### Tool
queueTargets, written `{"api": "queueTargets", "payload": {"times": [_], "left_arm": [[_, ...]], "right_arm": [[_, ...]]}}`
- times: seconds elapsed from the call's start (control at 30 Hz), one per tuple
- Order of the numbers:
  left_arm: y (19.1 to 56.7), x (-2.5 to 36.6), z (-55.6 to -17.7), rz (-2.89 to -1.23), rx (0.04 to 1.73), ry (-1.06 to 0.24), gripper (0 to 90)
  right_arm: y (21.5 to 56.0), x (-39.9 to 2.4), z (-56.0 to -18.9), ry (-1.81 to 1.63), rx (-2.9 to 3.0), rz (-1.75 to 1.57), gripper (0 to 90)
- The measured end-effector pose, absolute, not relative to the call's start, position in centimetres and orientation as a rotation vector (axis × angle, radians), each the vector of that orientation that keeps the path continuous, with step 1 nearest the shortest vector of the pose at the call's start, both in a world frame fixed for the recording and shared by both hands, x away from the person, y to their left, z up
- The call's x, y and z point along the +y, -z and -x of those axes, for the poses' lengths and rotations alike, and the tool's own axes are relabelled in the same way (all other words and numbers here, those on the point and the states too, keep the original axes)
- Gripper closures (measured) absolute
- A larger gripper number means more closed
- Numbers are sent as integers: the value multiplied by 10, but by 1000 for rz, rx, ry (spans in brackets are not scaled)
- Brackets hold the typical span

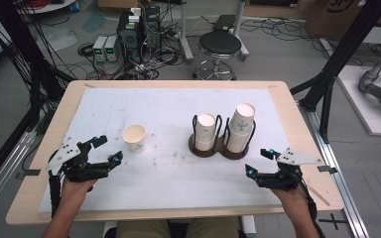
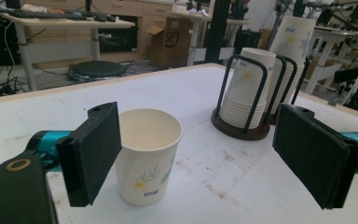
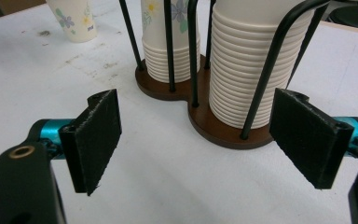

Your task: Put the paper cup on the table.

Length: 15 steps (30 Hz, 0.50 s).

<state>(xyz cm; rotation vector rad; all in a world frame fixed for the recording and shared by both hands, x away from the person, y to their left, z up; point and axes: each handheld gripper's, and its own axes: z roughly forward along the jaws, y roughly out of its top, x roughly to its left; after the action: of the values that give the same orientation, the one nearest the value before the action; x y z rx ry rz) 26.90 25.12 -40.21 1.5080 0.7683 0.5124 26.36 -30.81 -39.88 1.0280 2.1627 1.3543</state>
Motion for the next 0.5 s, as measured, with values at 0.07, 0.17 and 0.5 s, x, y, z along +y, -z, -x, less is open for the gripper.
{"api": "queueTargets", "payload": {"times": [0.07,0.17,0.5], "left_arm": [[402,252,-268,-1503,770,-514,154],[404,253,-267,-1511,772,-516,154],[407,253,-268,-1518,778,-522,154]], "right_arm": [[399,-308,-264,-1356,2157,-1028,177],[398,-306,-263,-1356,2152,-1027,177],[399,-306,-265,-1348,2155,-1027,177]]}}
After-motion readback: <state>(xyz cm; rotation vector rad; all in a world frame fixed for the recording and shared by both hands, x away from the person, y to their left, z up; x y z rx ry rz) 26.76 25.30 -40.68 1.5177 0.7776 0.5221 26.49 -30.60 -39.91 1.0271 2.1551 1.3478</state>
